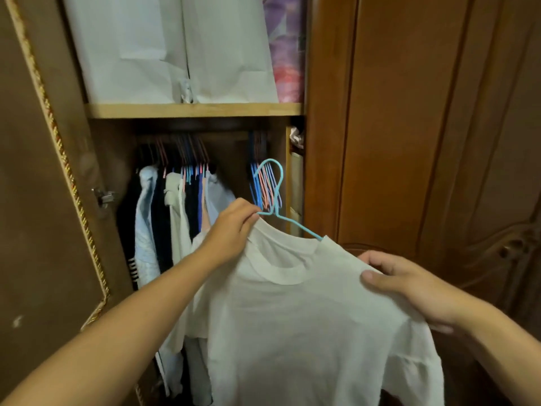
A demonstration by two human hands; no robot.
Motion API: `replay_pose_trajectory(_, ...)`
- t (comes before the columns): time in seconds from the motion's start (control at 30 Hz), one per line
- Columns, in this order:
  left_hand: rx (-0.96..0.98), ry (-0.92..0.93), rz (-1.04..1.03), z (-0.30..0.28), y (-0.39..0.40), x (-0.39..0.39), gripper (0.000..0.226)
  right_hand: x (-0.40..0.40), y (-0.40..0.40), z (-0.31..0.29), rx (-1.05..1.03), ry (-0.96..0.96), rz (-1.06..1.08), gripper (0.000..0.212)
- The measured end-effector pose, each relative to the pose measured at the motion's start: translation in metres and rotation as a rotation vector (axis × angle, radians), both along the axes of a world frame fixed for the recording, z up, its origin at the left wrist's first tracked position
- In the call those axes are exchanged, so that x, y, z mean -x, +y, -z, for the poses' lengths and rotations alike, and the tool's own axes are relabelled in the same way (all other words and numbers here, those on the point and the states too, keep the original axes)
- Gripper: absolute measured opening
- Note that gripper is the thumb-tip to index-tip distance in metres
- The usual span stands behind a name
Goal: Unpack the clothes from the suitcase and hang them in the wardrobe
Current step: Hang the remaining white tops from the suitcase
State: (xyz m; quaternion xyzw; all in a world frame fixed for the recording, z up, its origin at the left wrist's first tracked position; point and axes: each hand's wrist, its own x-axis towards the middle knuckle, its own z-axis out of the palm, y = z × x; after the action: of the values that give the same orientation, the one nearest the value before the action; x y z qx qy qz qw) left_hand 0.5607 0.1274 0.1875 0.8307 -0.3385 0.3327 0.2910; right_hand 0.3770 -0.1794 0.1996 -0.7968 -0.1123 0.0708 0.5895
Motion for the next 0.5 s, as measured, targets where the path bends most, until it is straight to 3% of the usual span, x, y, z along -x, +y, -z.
replay_pose_trajectory(0.03, 0.002, 0.058, -0.019, 0.004, -0.004, -0.004, 0.021, -0.003, -0.001, 0.004, 0.036, -0.031, 0.019, 0.016)
replay_pose_trajectory(0.07, -0.028, 0.141, -0.072, 0.009, -0.007, -0.007, 0.025, -0.008, -0.003, 0.007, 0.197, -0.131, 0.07, 0.015)
replay_pose_trajectory(0.17, -0.274, 0.383, -0.405, 0.028, -0.003, -0.016, 0.048, -0.017, -0.01, 0.014, 0.592, -0.33, 0.253, 0.02)
replay_pose_trajectory(0.33, -0.373, 0.517, -0.741, 0.054, 0.038, -0.021, 0.058, -0.016, -0.023, 0.021, 0.875, -0.335, 0.364, 0.017)
replay_pose_trajectory(0.5, -0.43, 0.56, -0.787, 0.039, 0.057, -0.04, 0.068, -0.028, 0.012, 0.014, 1.039, -0.464, 0.338, 0.013)
